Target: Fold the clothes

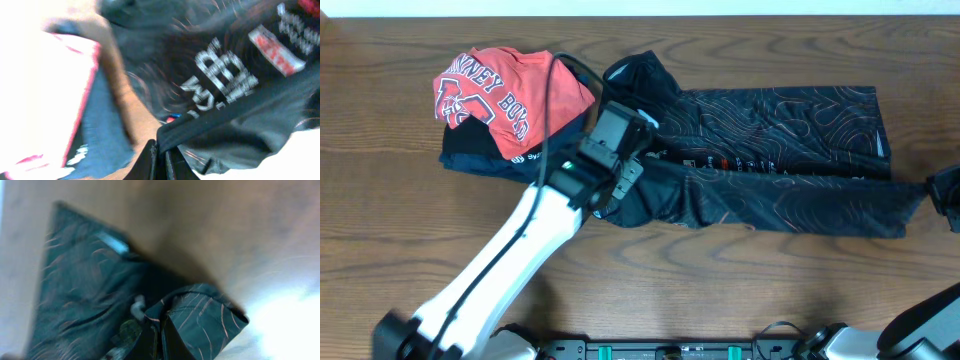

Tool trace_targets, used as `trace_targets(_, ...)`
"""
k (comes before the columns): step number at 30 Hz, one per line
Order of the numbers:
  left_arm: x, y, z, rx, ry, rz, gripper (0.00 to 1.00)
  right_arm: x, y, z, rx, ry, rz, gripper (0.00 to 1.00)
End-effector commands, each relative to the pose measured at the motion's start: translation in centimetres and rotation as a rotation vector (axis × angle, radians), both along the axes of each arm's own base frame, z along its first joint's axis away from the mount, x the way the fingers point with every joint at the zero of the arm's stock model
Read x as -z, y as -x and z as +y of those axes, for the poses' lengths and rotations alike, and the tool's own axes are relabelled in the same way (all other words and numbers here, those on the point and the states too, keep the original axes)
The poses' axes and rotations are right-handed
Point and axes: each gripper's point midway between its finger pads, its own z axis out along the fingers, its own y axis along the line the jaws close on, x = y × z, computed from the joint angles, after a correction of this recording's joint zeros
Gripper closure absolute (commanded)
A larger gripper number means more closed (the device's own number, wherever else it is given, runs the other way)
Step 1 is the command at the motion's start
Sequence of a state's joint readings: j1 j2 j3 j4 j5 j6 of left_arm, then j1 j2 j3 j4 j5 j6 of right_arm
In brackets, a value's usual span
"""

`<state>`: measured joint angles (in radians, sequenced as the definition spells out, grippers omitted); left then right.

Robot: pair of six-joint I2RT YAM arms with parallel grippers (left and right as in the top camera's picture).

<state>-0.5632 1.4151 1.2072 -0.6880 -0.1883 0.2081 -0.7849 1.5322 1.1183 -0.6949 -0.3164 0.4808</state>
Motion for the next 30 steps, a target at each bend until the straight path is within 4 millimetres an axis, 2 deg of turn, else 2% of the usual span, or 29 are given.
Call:
trace_targets(1, -11.4, -0.5, 1.8, -0.104, 0.13, -0.279, 0.94, -8.0, -1.7, 0.0, -0.077, 0.043, -0.237, 0.99)
trace_targets(5, -21.2, 2.2, 3.4, -0.106, 0.274, -0.486, 0.94, -16.0, 0.5, -1.0, -0.028, 0.134, -0.334, 0.99)
trace_targets(7, -24.9, 3.9, 4.4, -0.102, 0.33, -0.567, 0.94, -19.9, 1.9, -0.8, -0.006, 0.174, -0.37, 0.99)
trace_targets(10, -29.5, 6.9, 5.9, -0.066, 0.367, -0.671, 0.94, -25.4, 3.4, 0.8, -0.015, 0.222, -0.443, 0.99)
trace_targets(14, -33.4, 10.2, 7.4, -0.026, 0.393, -0.769, 0.94, -31.6, 4.8, 3.2, -0.04, 0.31, -0.518, 0.99)
trace_targets(18, -35.3, 11.8, 10.1, -0.093, 0.349, -0.828, 0.94, -36.7, 6.4, 4.7, -0.026, 0.416, -0.579, 0.99)
trace_targets(23, -34.1, 11.7, 12.0, -0.172, 0.249, -0.799, 0.94, -40.5, 7.6, 5.0, 0.041, 0.482, -0.641, 0.99)
trace_targets(27, -33.3, 11.3, 12.2, -0.19, 0.21, -0.774, 0.94, -40.9, 7.4, 5.0, 0.037, 0.479, -0.65, 0.99)
trace_targets(30, -32.9, 11.4, 11.1, -0.141, 0.25, -0.744, 0.94, -39.6, 7.4, 5.0, 0.042, 0.431, -0.612, 0.99)
